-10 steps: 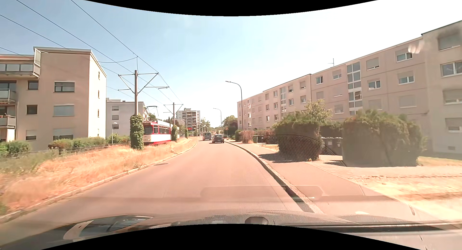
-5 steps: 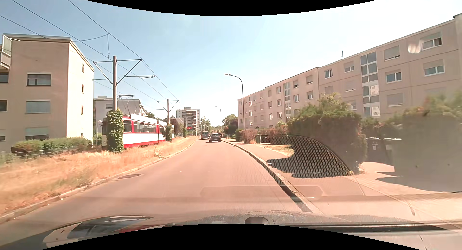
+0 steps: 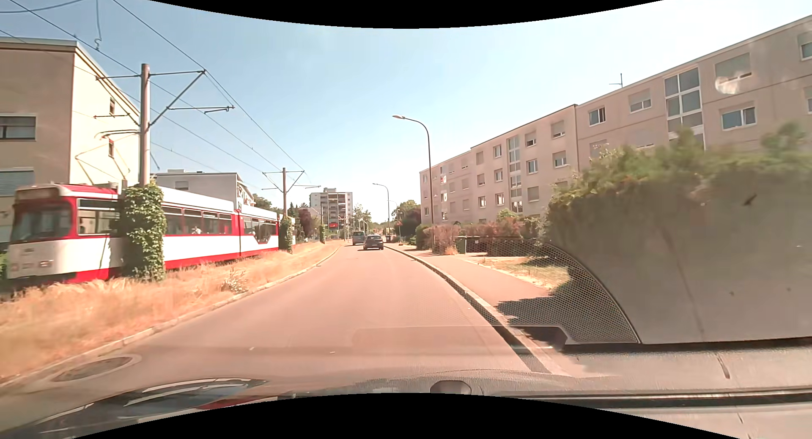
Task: Follow the waypoints while adhering to traffic rules and regulations
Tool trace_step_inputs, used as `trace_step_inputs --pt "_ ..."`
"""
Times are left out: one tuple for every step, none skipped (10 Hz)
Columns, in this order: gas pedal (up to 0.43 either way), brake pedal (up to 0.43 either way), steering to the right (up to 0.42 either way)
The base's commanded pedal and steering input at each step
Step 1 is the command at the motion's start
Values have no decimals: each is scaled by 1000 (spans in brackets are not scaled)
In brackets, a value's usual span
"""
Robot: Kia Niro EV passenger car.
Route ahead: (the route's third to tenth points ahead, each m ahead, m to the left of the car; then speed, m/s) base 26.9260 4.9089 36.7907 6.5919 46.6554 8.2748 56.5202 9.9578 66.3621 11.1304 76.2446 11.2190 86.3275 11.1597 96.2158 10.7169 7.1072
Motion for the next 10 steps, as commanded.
trace_step_inputs --pt "79 0 -16" --pt "79 0 -17" --pt "79 0 -18" --pt "79 0 -23" --pt "79 0 -26" --pt "79 0 -29" --pt "79 0 -29" --pt "79 0 -29" --pt "79 0 -29" --pt "79 0 -29"
